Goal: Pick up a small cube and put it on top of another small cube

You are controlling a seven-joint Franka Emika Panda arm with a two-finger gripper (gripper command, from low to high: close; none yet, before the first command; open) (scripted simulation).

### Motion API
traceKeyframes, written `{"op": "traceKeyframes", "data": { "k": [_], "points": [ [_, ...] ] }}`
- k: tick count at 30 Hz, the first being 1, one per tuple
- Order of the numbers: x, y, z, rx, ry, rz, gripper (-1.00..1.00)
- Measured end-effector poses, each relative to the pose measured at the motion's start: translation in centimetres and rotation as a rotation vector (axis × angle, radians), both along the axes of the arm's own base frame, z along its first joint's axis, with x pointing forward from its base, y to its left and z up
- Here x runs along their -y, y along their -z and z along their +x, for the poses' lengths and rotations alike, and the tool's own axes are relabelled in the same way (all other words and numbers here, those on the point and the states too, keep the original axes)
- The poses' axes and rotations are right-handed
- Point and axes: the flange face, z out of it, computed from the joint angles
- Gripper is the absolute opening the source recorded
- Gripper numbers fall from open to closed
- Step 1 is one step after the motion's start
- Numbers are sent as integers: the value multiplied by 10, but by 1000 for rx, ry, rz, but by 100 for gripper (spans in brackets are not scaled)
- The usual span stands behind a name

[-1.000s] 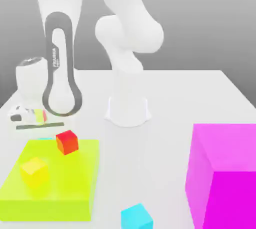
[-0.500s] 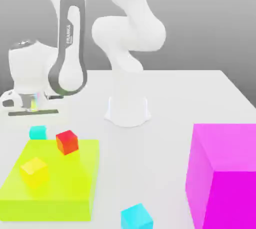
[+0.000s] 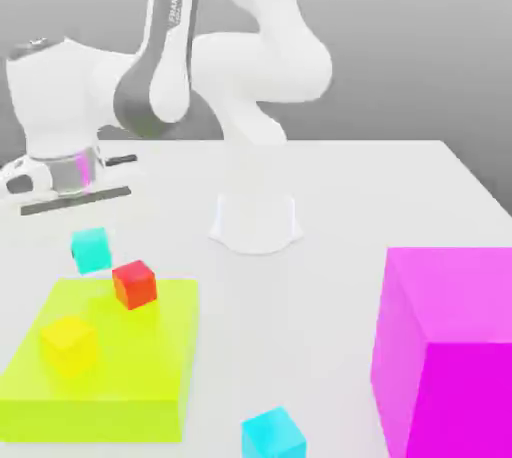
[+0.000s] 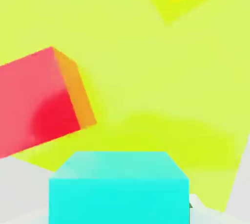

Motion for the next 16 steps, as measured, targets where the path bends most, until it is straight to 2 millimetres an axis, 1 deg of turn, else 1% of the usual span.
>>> {"op": "traceKeyframes", "data": {
  "k": [2,5,6,8,12,13,16],
  "points": [
    [-13,-21,8,-2,-66,-12,-100],
    [-37,-45,13,-3,-167,-55,-100],
    [-45,-45,13,1,-193,-67,-100],
    [-51,-31,15,5,-215,-74,-100],
    [-53,6,15,6,-221,-77,-100],
    [-53,15,14,5,-221,-79,100],
    [-53,15,14,5,-221,-79,100]
  ]
}}
